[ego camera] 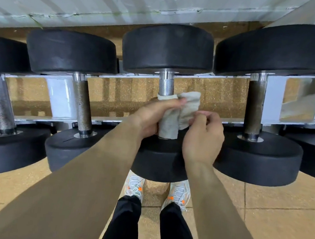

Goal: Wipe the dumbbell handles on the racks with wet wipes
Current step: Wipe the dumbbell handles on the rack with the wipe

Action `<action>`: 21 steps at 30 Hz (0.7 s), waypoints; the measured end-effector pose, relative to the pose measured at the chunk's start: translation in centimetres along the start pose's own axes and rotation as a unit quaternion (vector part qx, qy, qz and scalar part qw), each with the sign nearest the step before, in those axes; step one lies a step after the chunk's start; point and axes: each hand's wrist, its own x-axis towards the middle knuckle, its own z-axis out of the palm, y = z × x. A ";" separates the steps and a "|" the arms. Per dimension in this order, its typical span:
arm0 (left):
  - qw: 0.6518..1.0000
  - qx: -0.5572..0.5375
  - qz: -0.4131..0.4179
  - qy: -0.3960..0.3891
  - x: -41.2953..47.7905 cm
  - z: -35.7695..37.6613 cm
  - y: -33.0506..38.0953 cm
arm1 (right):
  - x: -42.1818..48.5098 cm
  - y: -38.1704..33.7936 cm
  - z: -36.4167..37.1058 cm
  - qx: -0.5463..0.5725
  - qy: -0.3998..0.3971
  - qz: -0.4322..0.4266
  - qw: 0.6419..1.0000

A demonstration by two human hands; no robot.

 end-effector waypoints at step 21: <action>0.977 0.147 0.033 0.149 0.0 0.6 1.3 | -0.3 -0.9 -0.1 -0.043 -0.010 0.018 0.999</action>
